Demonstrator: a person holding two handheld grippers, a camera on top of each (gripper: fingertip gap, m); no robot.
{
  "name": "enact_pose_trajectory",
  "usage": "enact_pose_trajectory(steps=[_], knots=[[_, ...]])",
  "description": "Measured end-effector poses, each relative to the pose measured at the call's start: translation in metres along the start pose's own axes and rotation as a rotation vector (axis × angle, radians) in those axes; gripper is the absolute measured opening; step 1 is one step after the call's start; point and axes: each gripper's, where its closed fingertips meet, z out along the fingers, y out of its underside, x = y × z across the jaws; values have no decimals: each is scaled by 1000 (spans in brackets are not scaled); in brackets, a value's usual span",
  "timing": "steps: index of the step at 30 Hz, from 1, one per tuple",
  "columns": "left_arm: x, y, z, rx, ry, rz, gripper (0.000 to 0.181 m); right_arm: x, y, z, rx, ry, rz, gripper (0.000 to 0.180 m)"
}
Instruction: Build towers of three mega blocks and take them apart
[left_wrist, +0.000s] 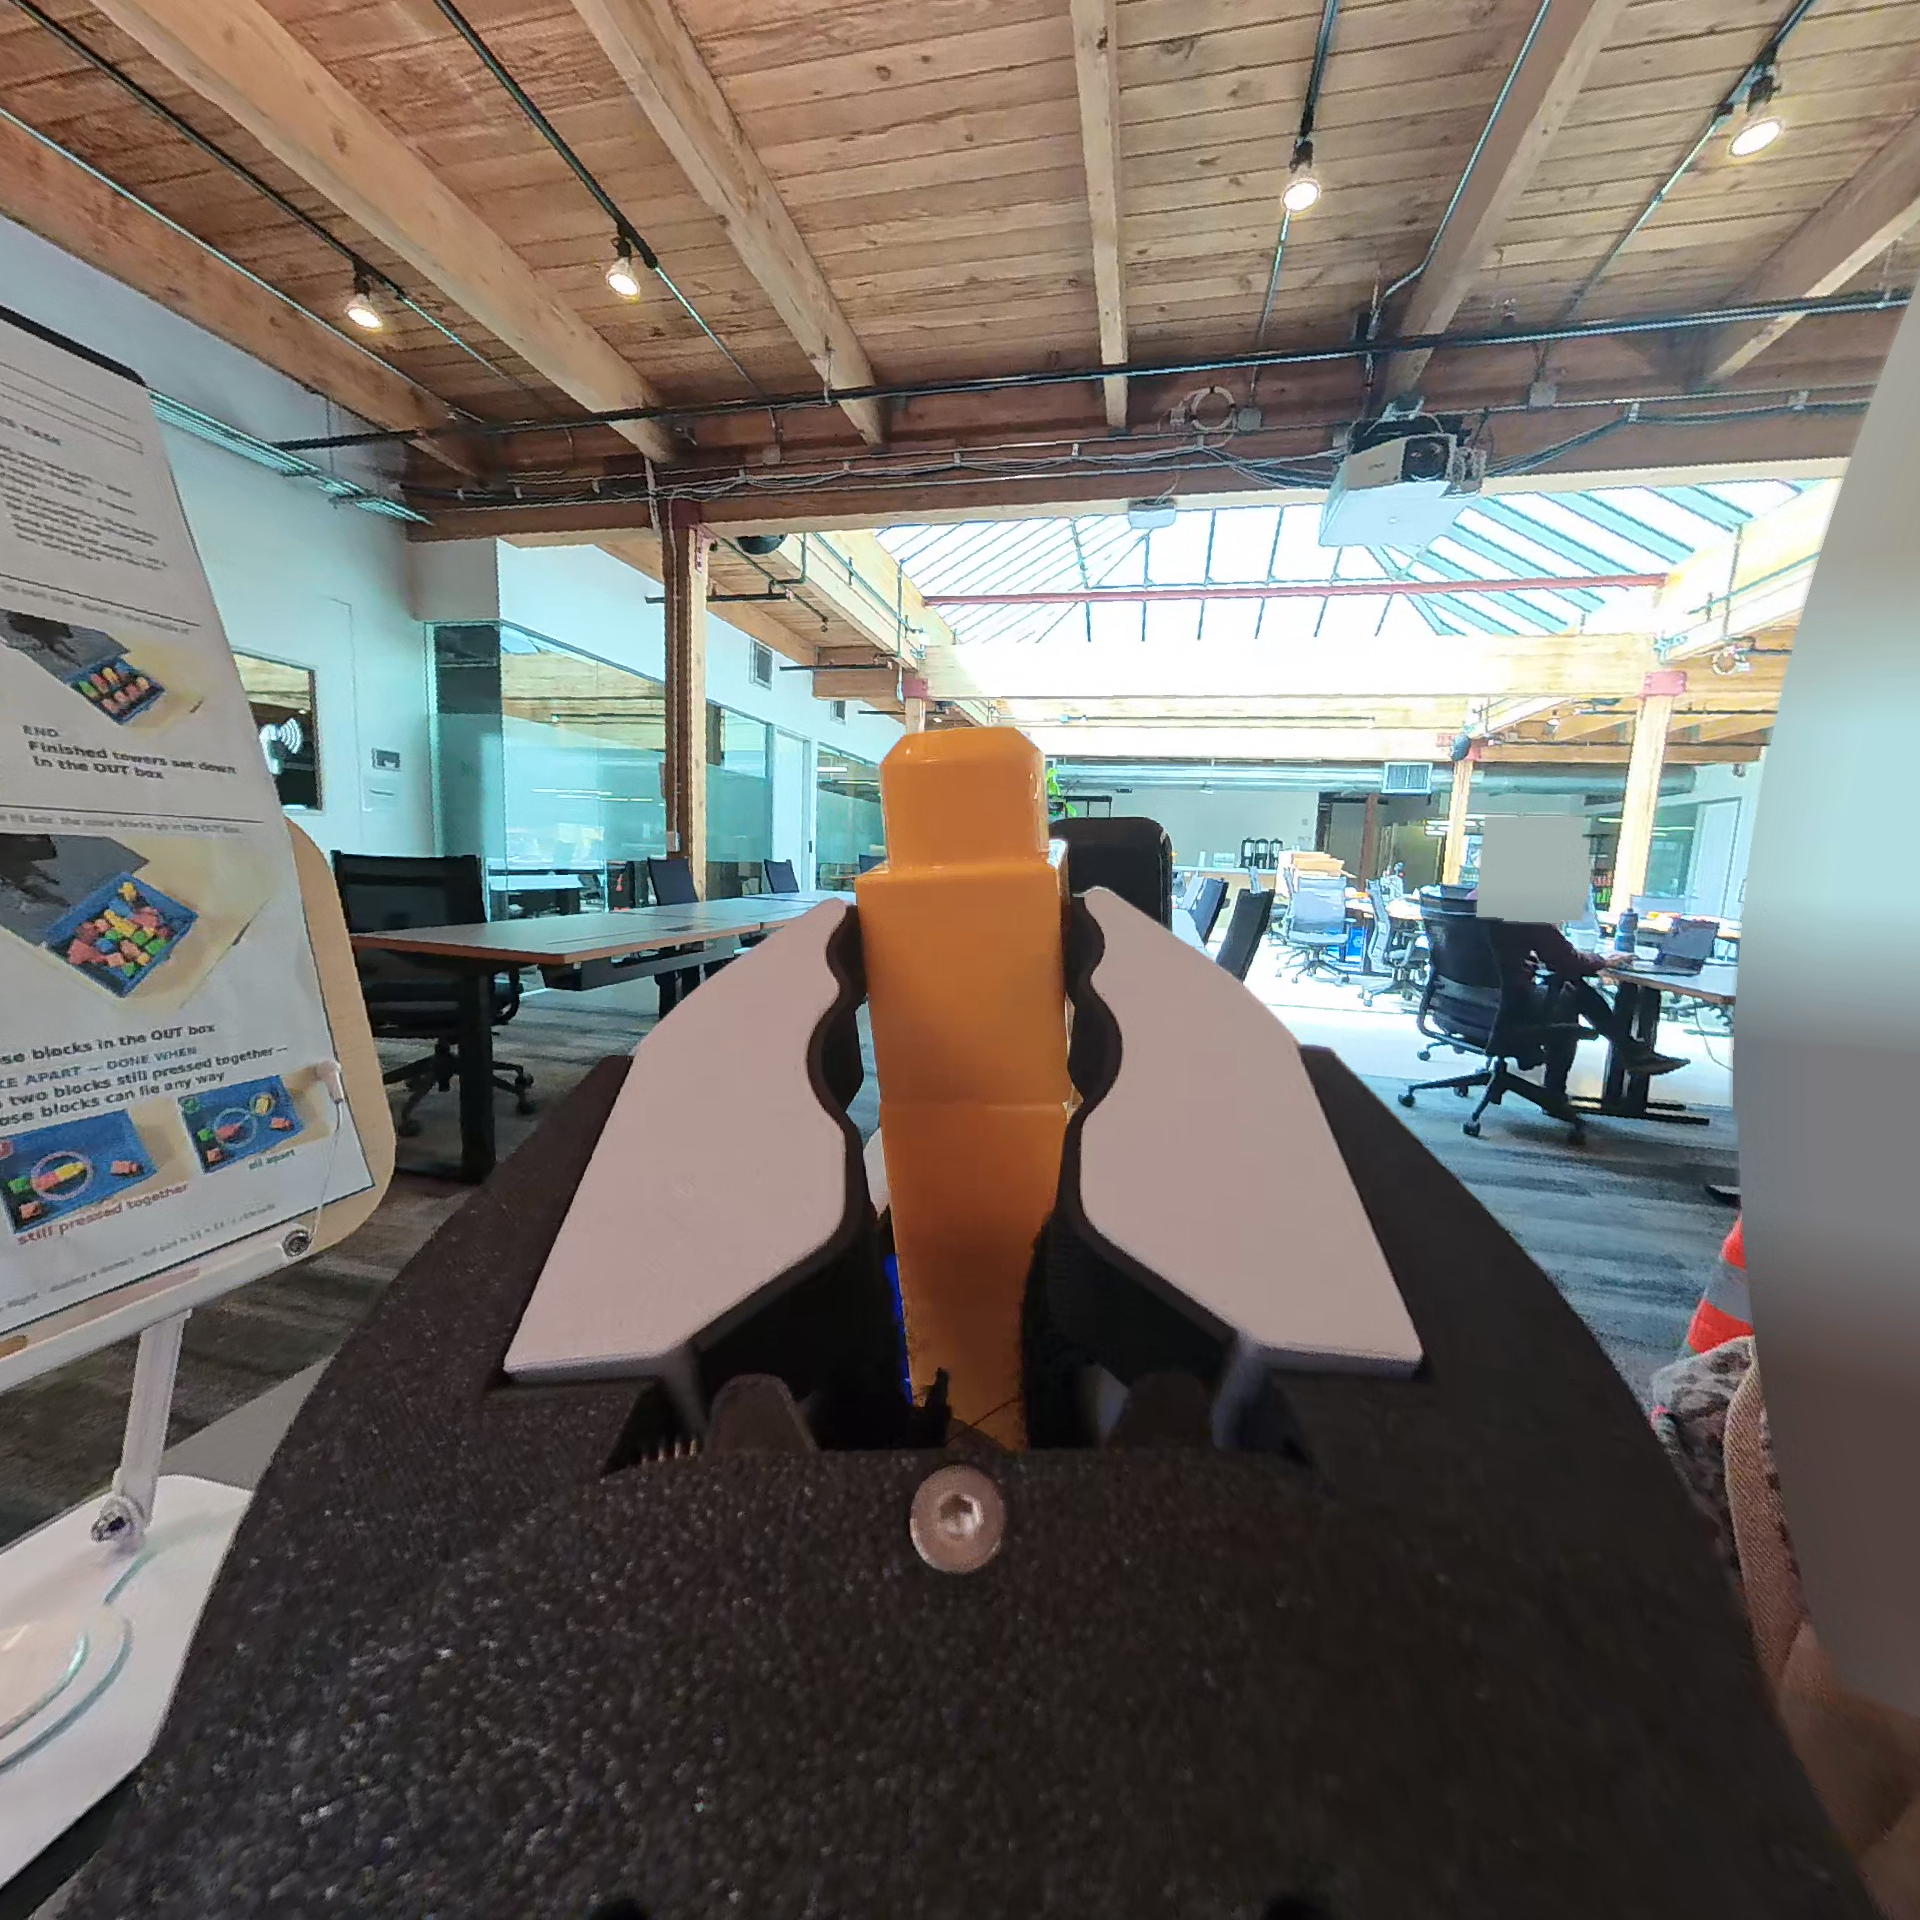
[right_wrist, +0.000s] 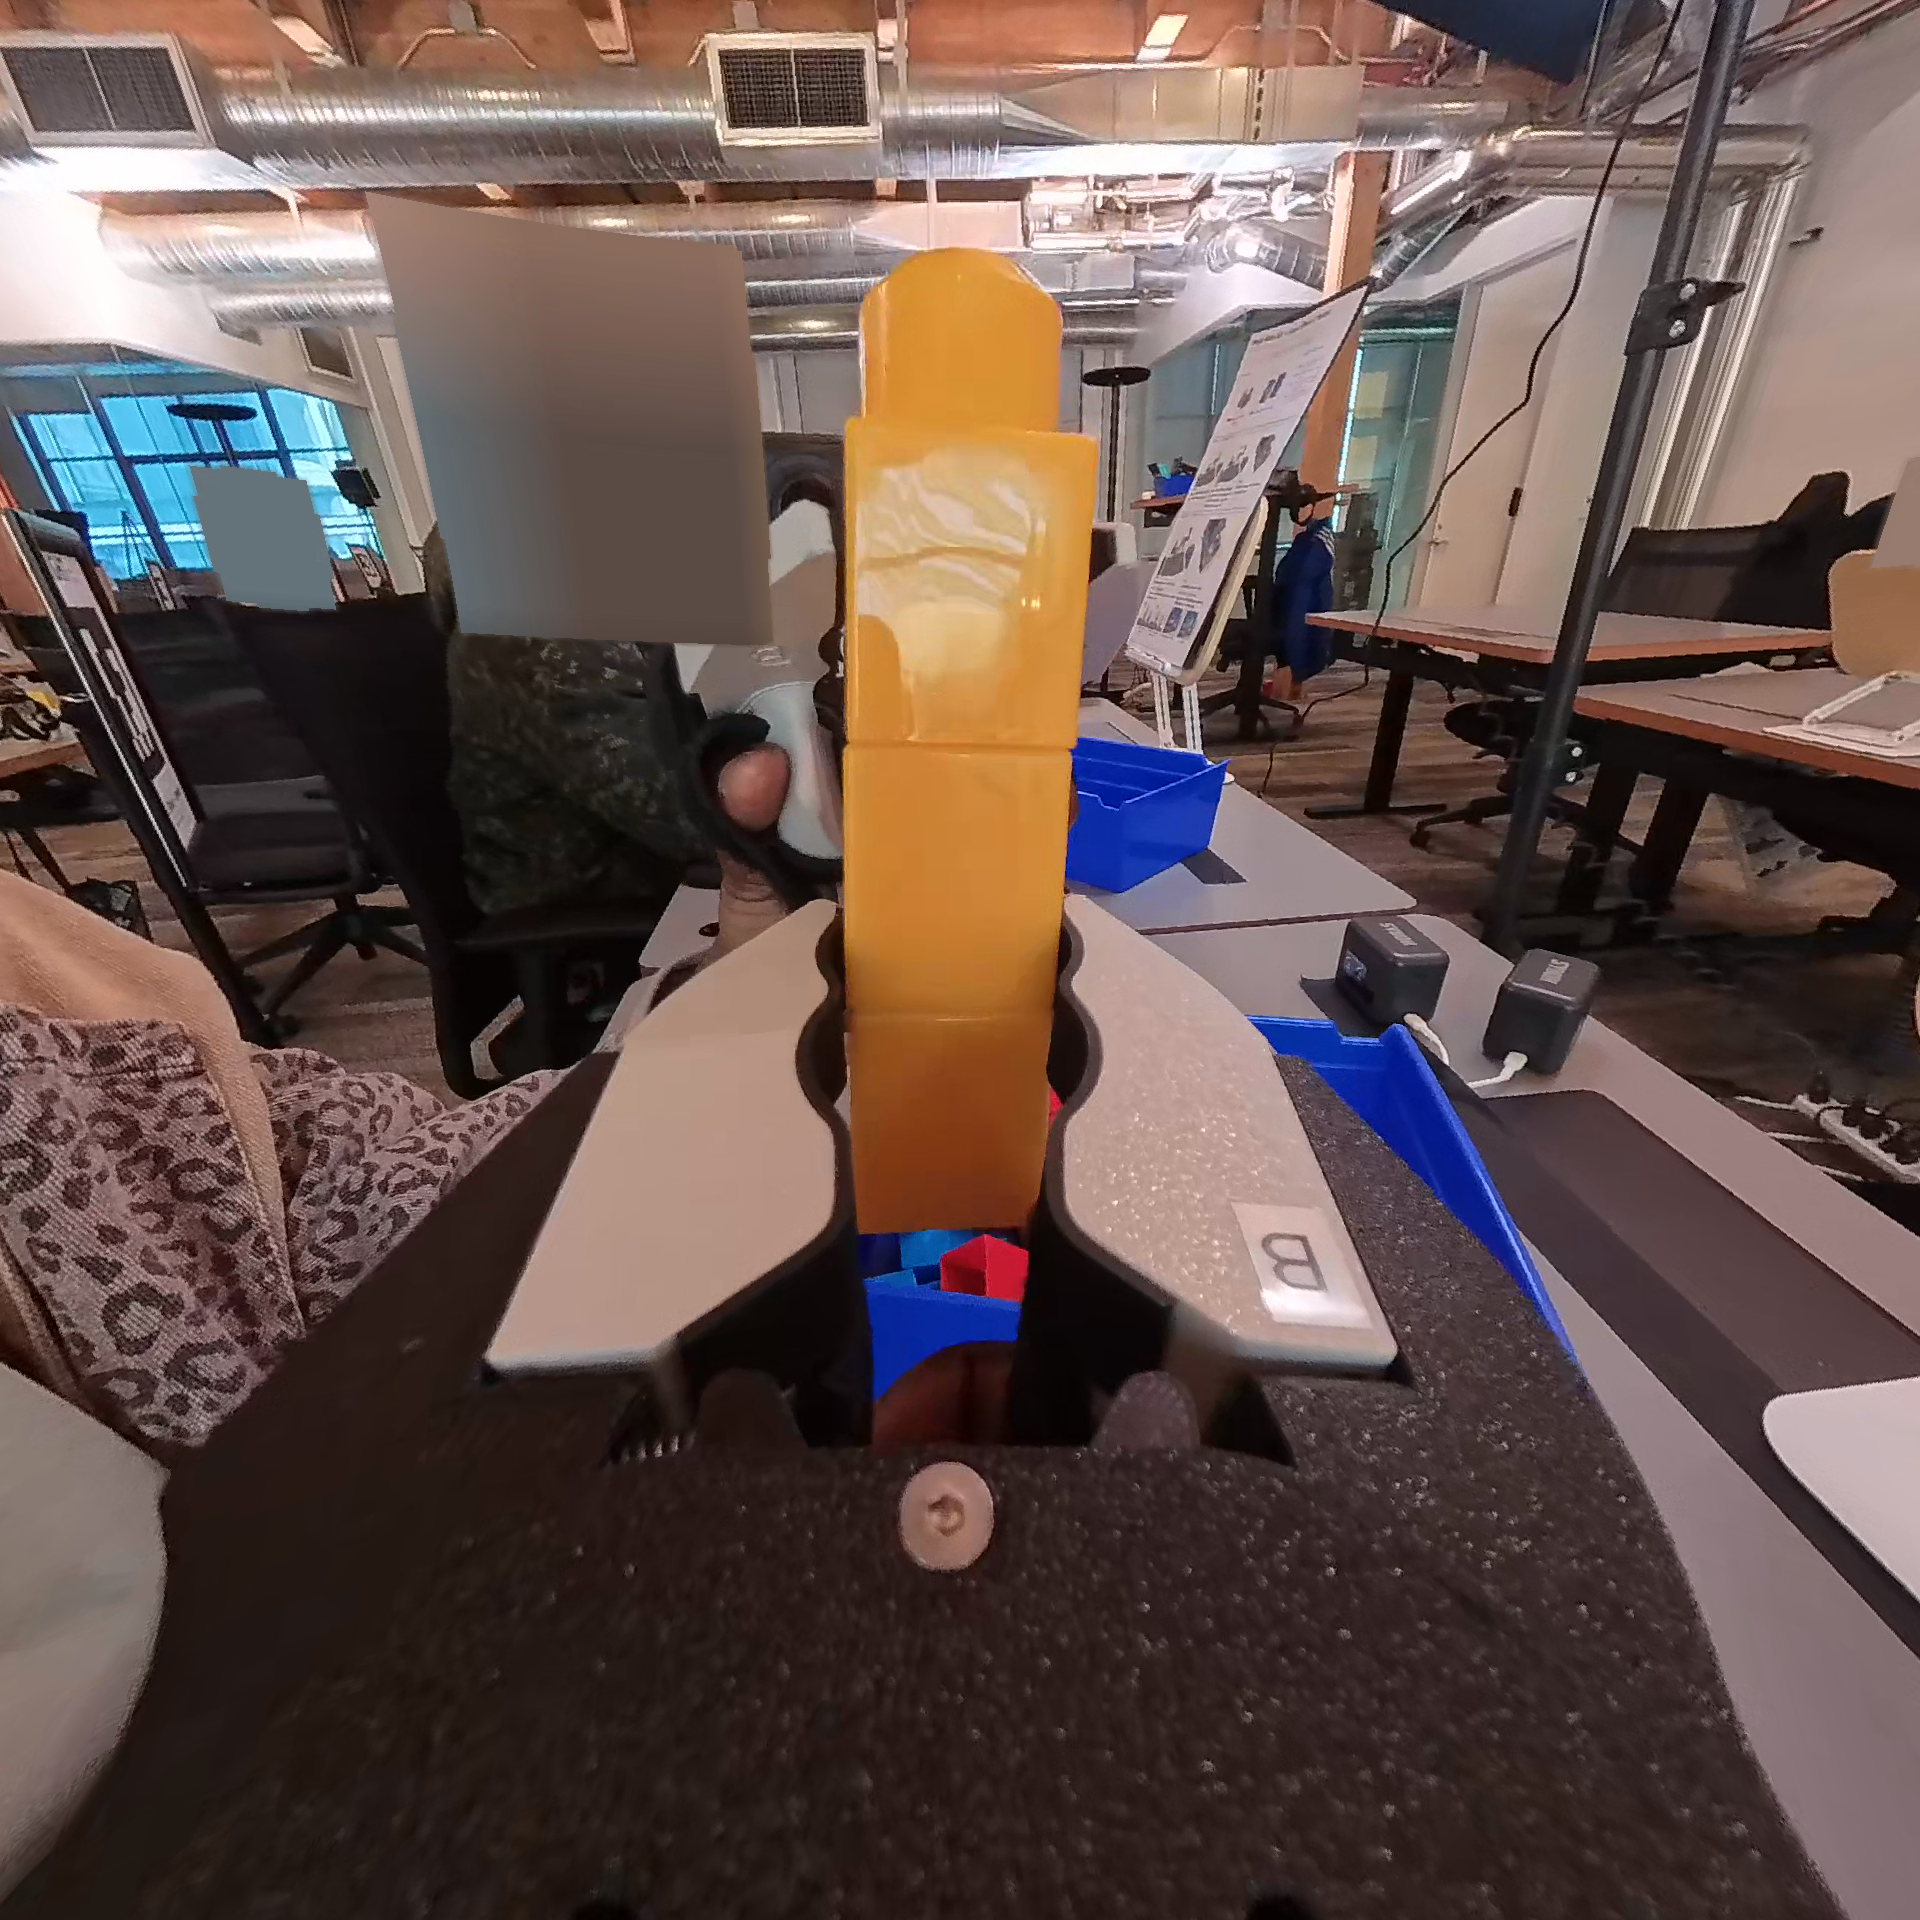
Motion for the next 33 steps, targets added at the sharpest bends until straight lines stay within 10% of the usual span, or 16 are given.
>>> enact_pose_trajectory(steps=[20, 33], knots=[[-2, 21, 0, -135, -10, 39, 54, 1, -20, -25, 109, -47, 73, 35], [23, 35, 5, -211, 141, -15, 35, -10, -10, -23, 21, -60, -44, 36]])
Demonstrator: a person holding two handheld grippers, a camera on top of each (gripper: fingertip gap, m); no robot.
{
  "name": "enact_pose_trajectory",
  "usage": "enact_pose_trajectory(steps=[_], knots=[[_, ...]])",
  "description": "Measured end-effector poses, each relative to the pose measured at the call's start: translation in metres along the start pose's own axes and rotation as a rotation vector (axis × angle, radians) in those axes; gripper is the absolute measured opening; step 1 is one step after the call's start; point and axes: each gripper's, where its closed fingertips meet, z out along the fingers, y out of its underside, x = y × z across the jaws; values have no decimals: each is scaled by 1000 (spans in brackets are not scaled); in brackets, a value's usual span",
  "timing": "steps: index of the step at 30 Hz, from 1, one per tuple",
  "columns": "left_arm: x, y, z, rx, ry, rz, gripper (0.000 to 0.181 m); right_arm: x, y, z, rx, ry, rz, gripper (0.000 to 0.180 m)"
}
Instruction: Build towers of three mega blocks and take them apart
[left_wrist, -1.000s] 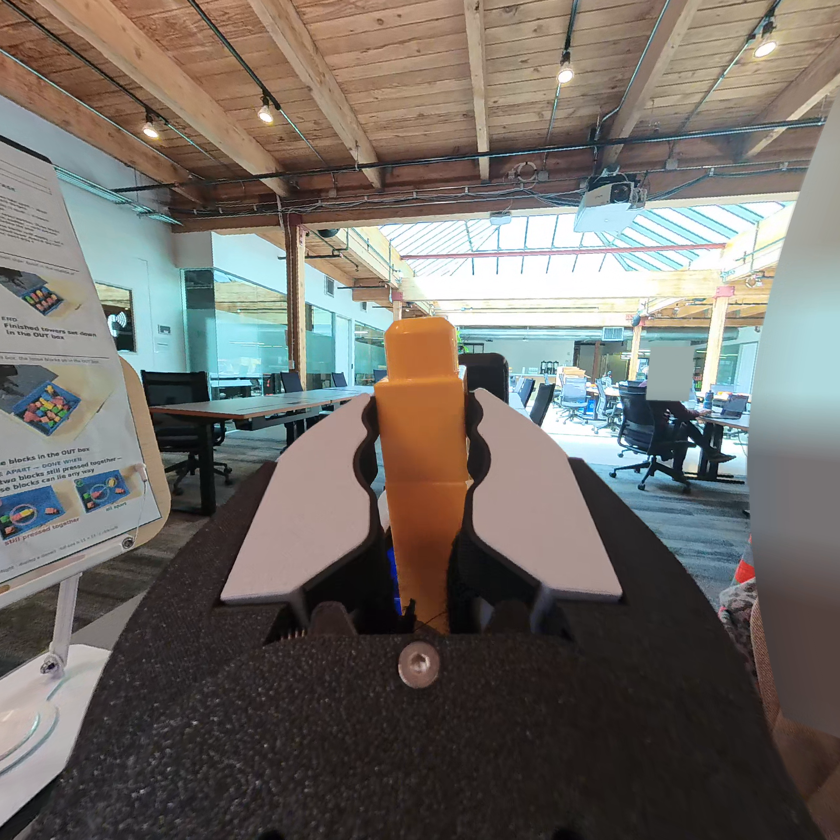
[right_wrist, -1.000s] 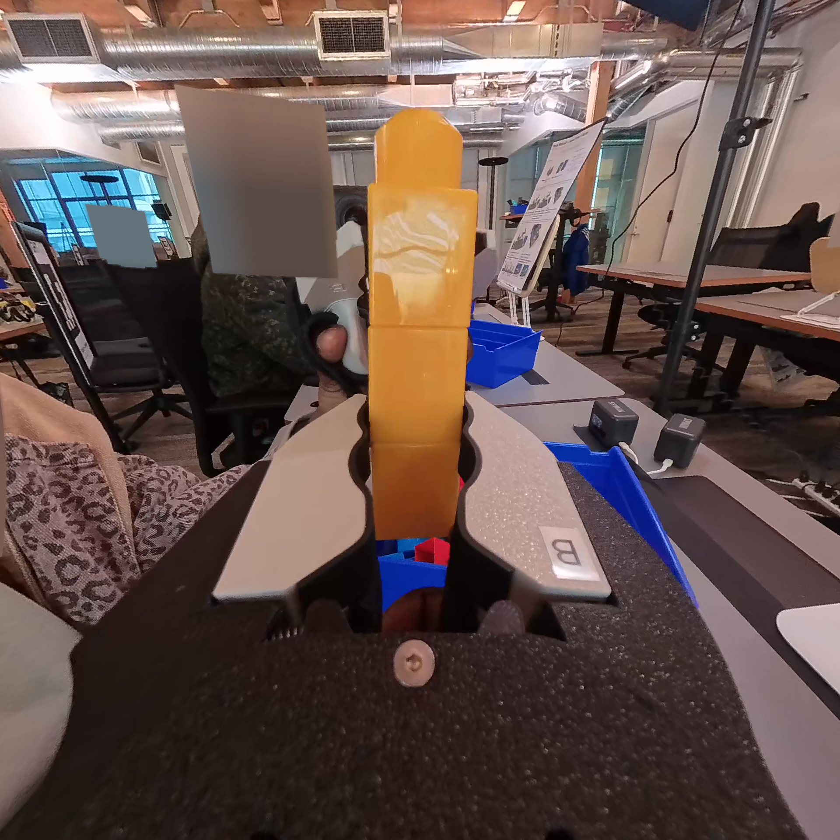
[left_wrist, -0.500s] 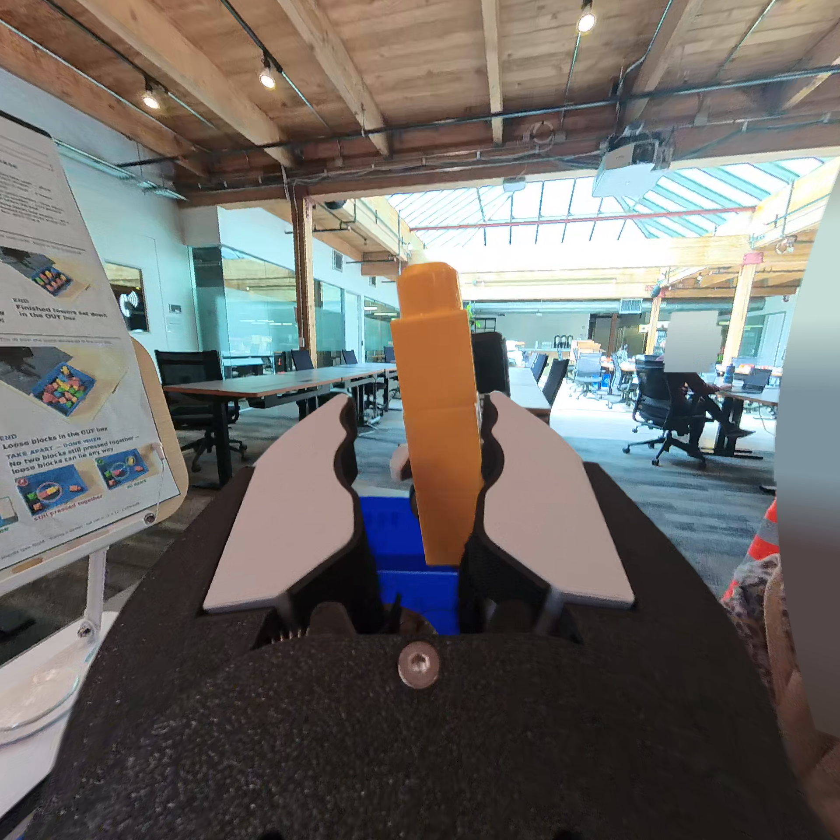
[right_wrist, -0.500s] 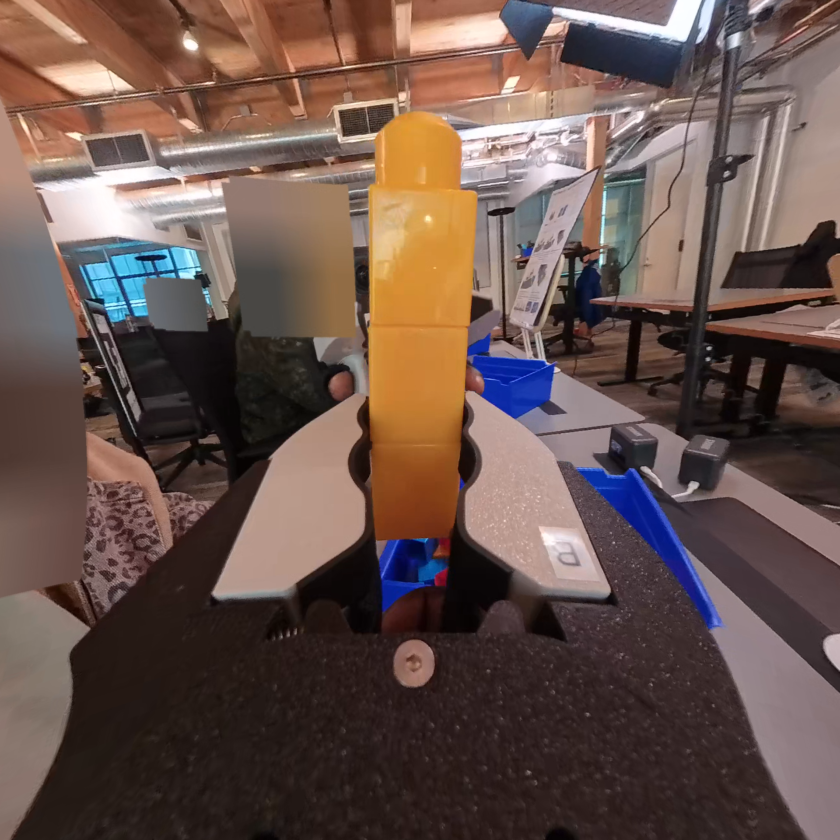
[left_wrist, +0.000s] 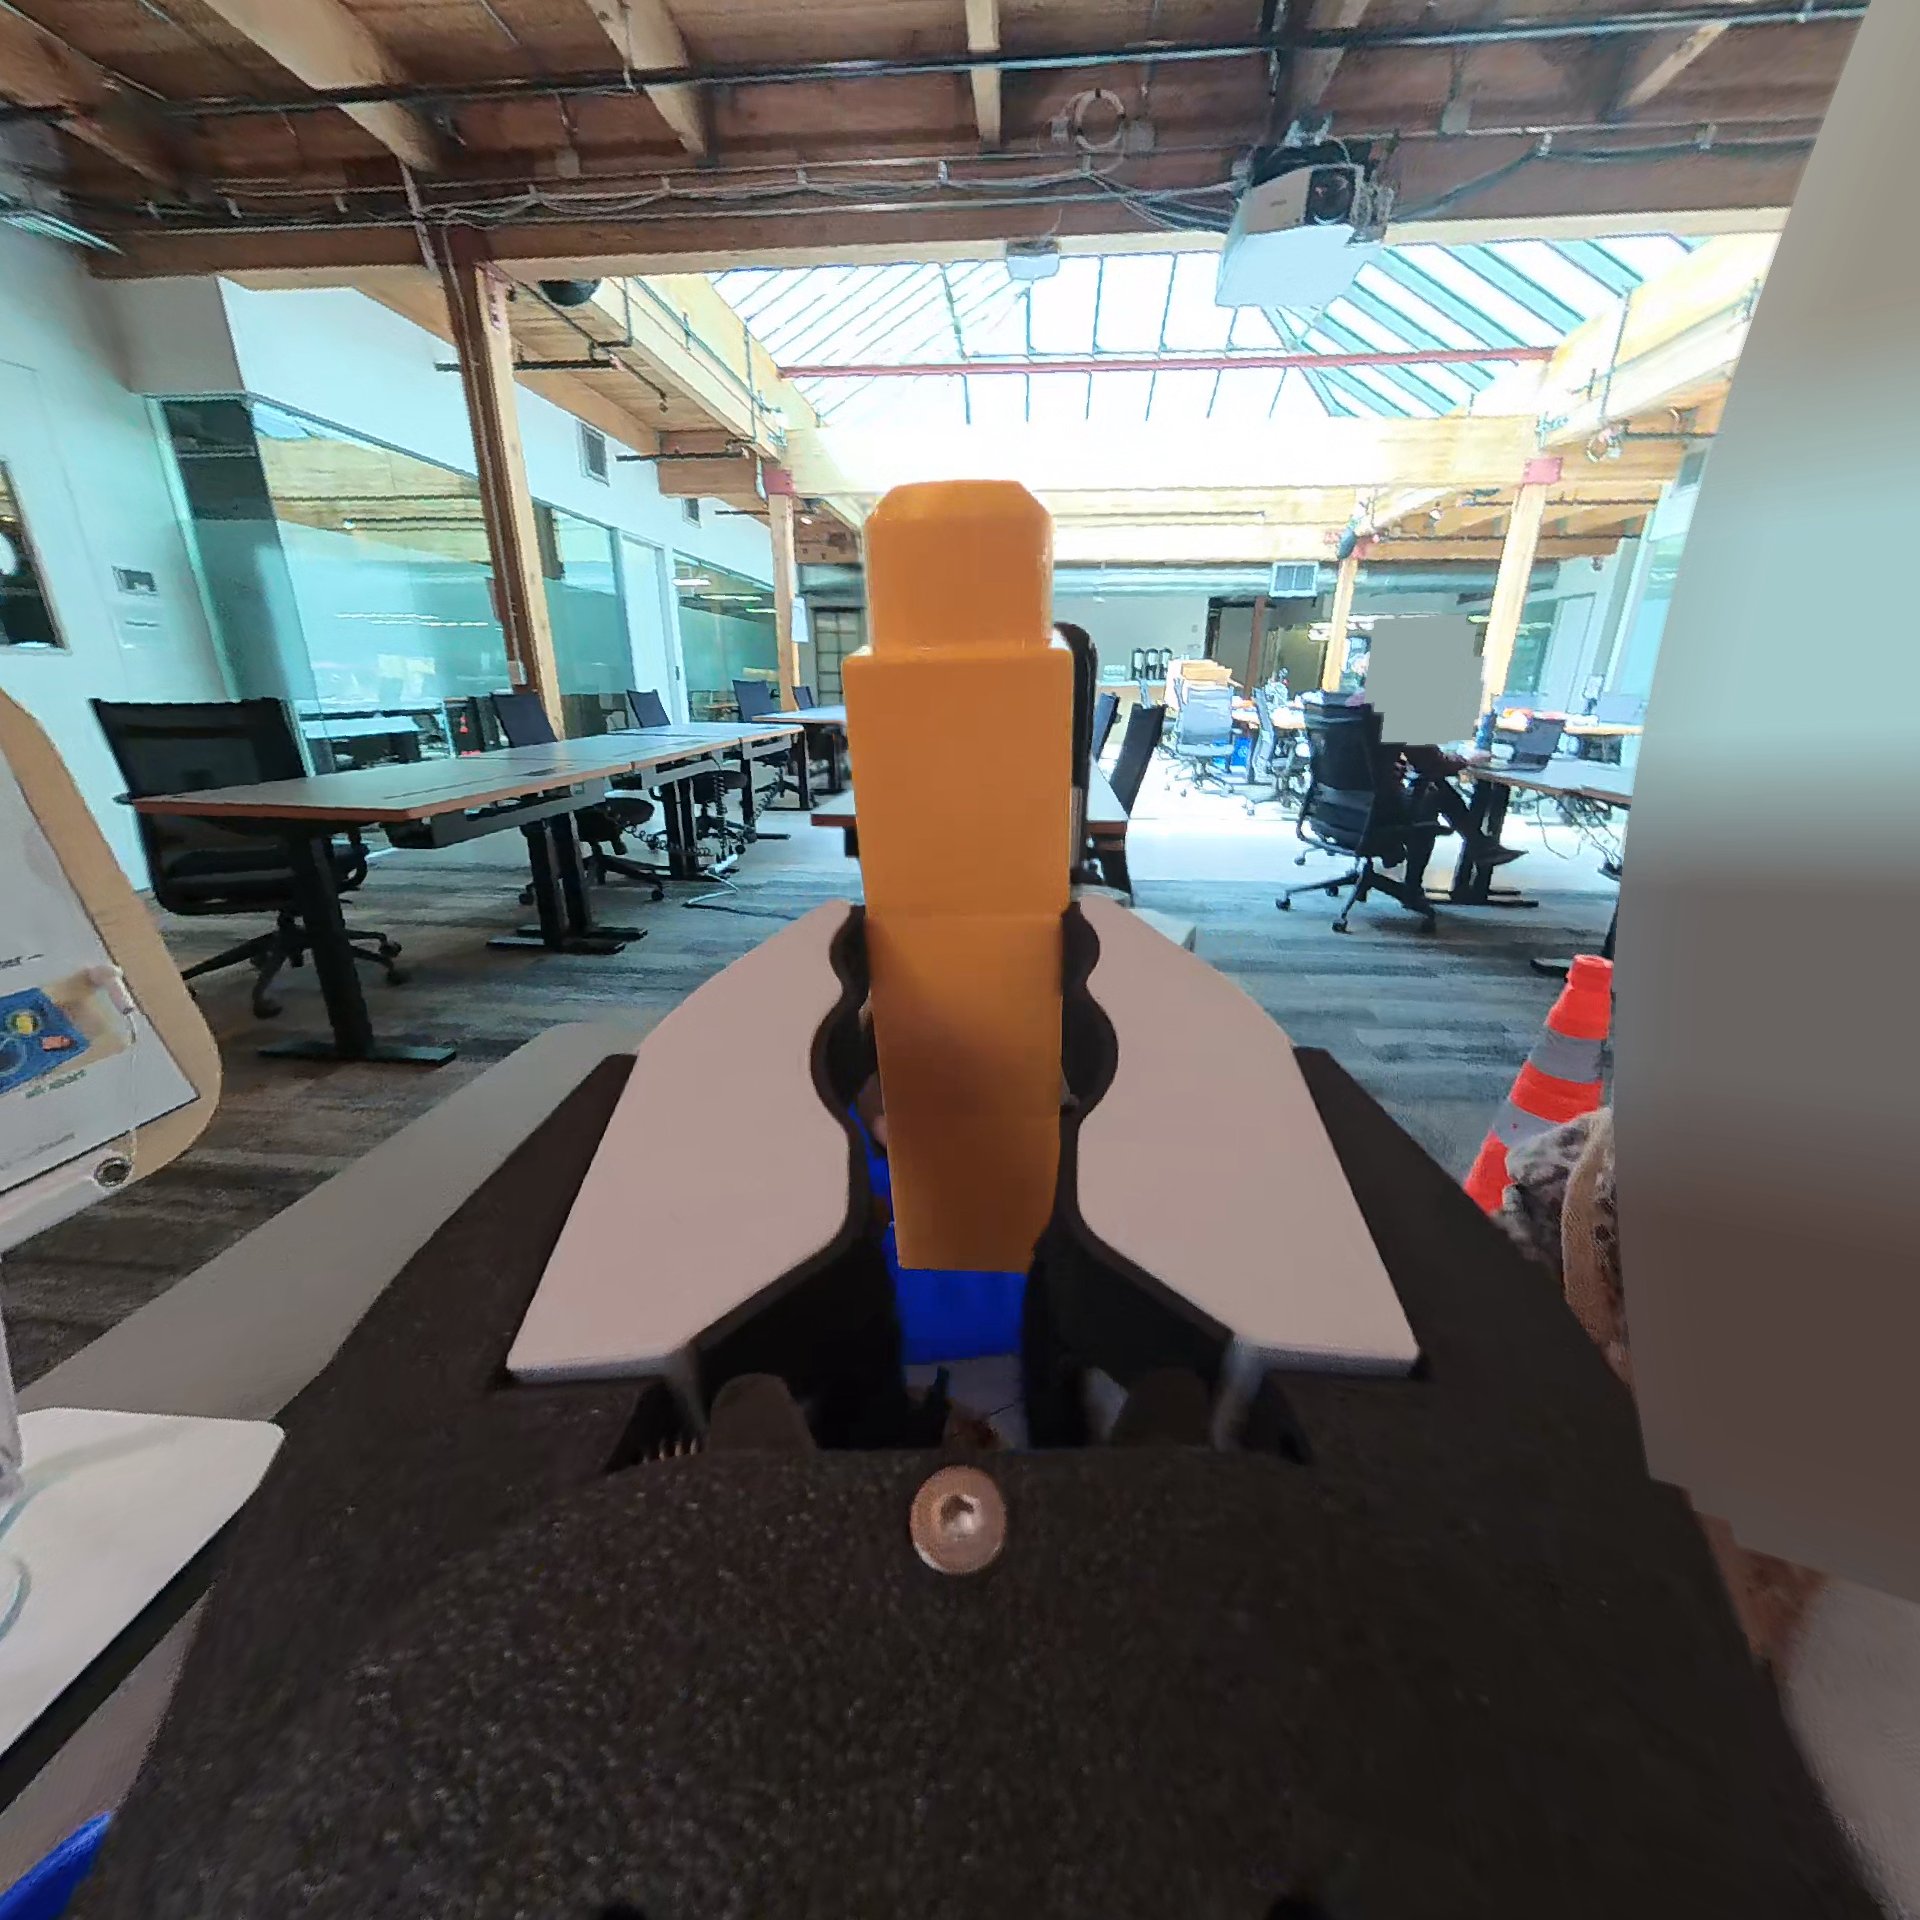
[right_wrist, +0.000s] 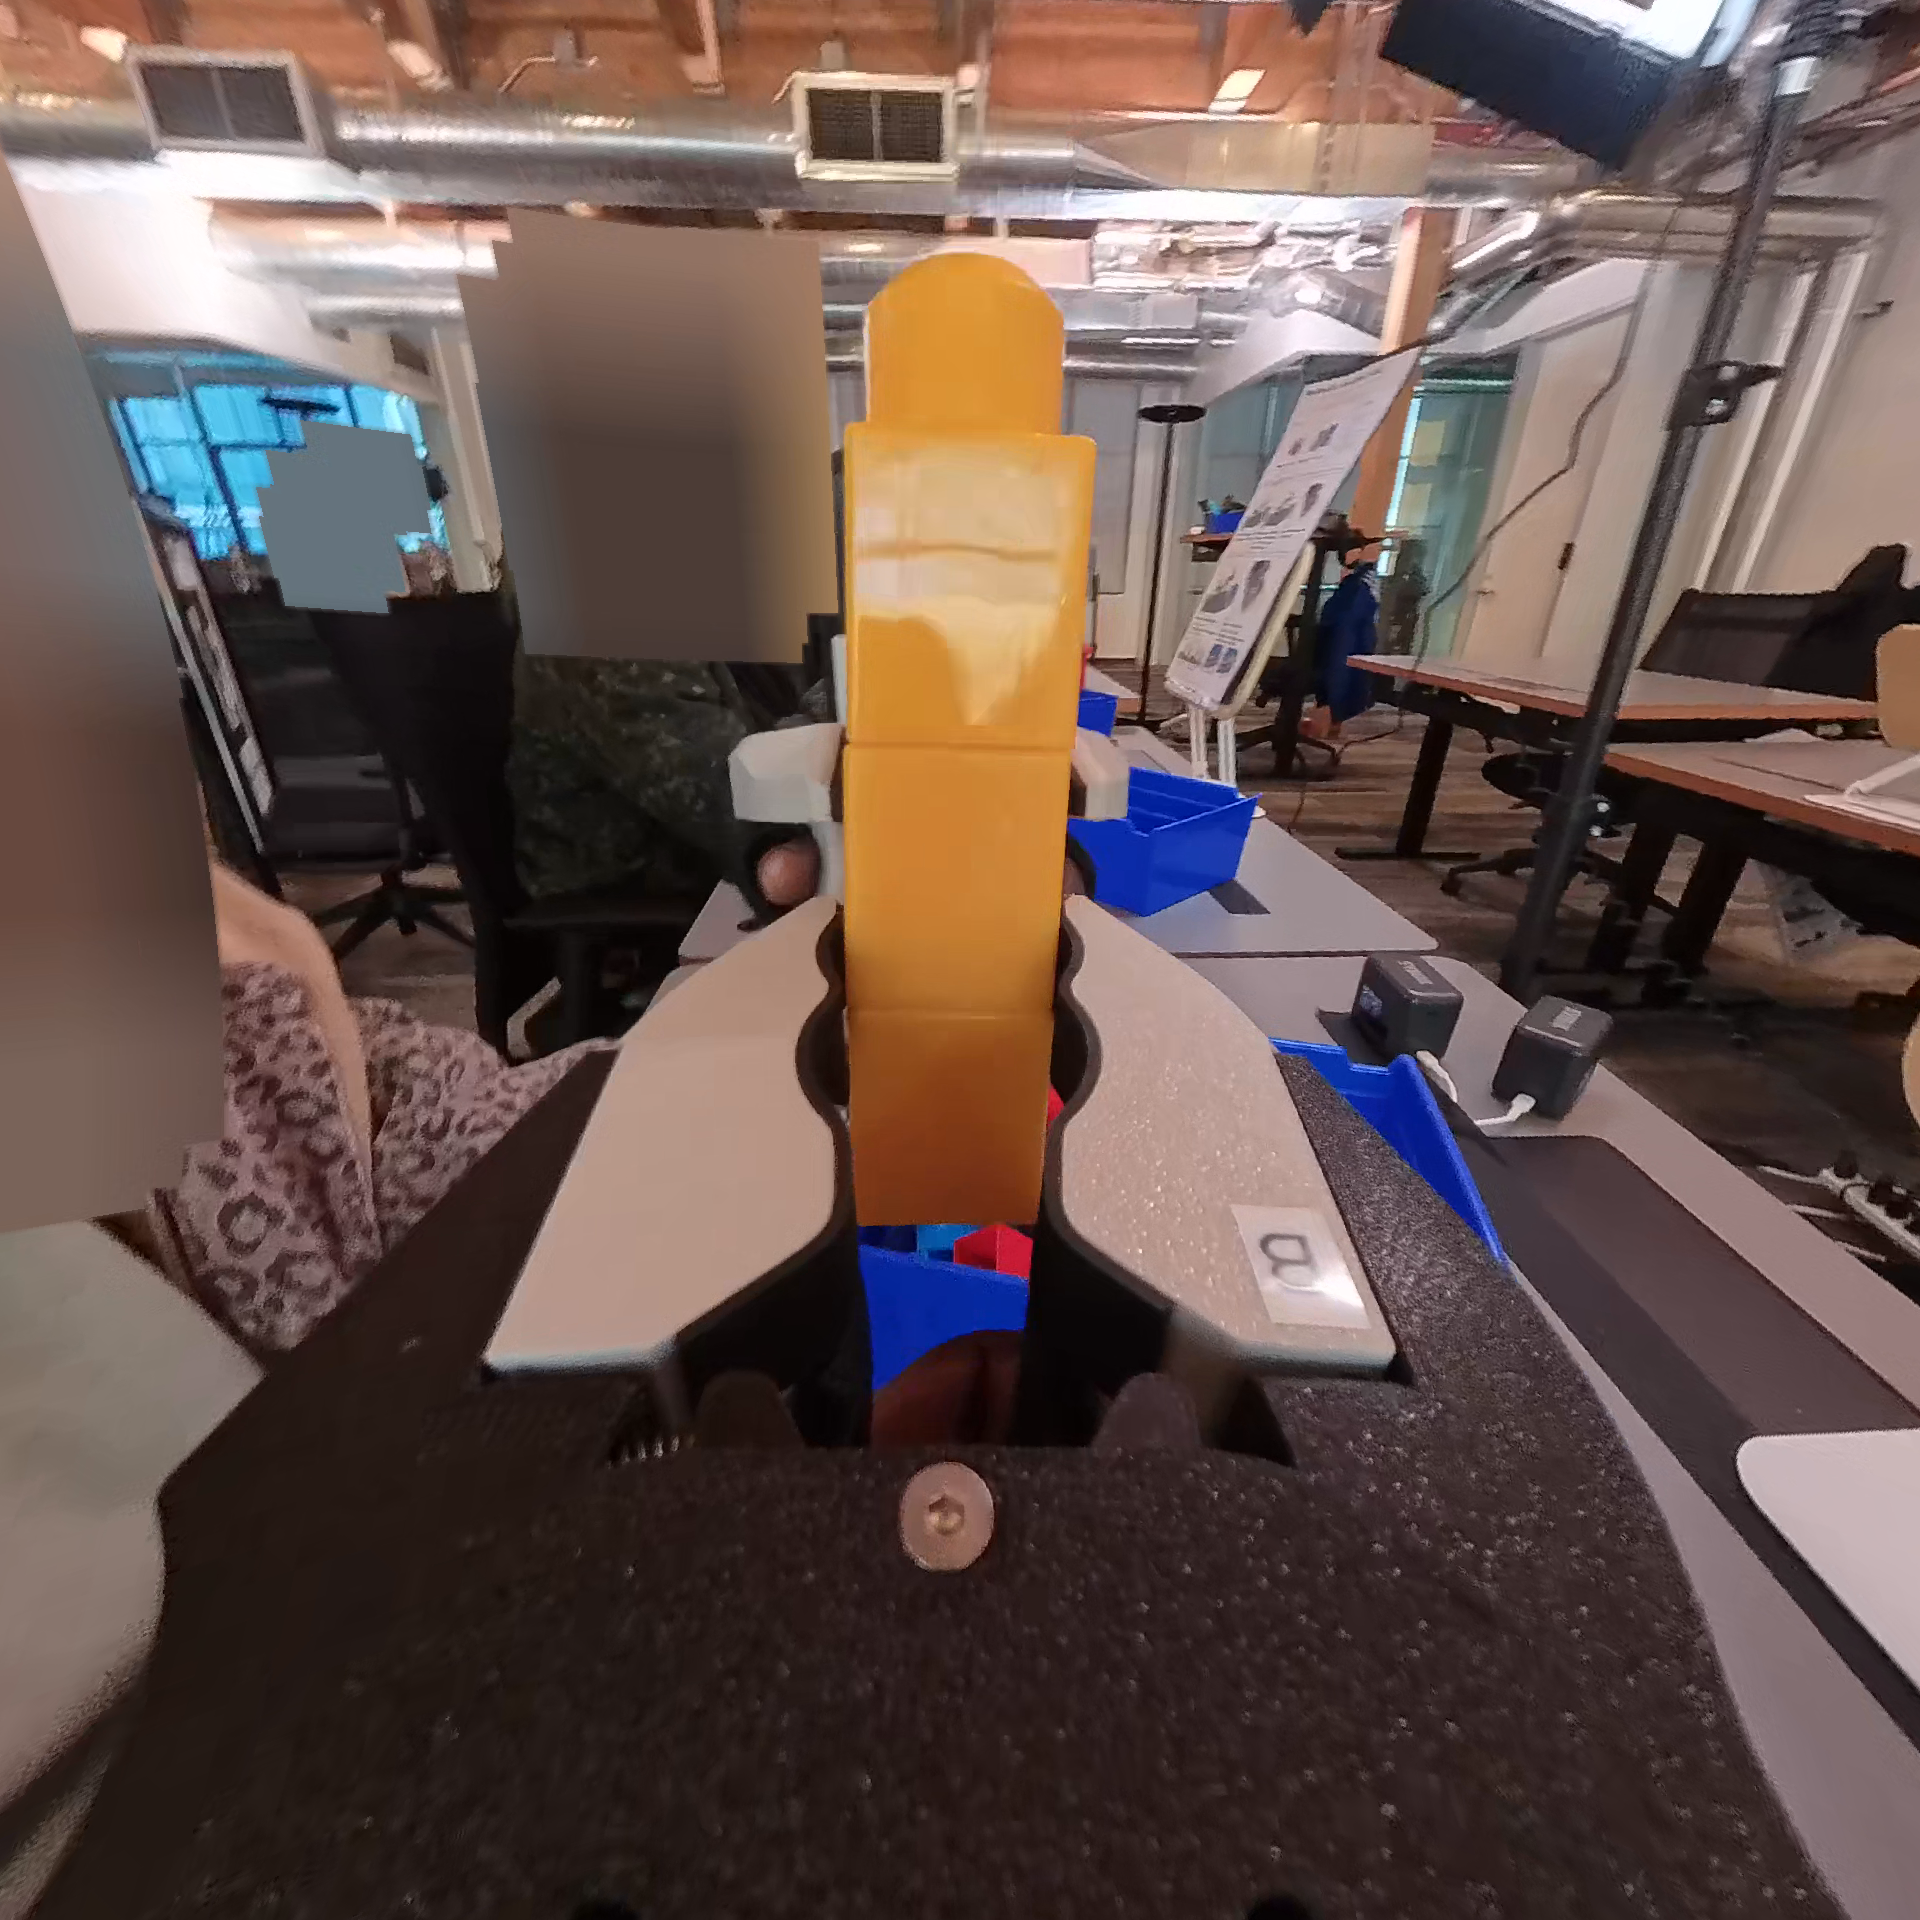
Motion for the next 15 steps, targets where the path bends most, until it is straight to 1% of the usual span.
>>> enact_pose_trajectory(steps=[1, 2, 4, 7, 9, 12, 15], knots=[[3, 1, -1, -16, 15, 9, 35, -5, 2, -2, -19, -23, -27, 38], [3, 2, -2, -26, 11, 21, 35, -8, 3, -6, -33, -32, -59, 46], [2, 7, -7, -75, 4, 35, 35, -10, -1, -17, -31, -14, -114, 52], [1, 27, -14, -209, 5, 81, 35, -16, -27, -35, 78, 6, -147, 48], [4, 38, -16, -267, 28, 105, 35, -21, -40, -41, 139, 12, -142, 45], [10, 45, -14, -302, 71, 103, 35, -21, -38, -36, 104, 35, -162, 45], [13, 53, -12, -337, 95, 99, 35, -23, -34, -27, 86, 20, -164, 46]])
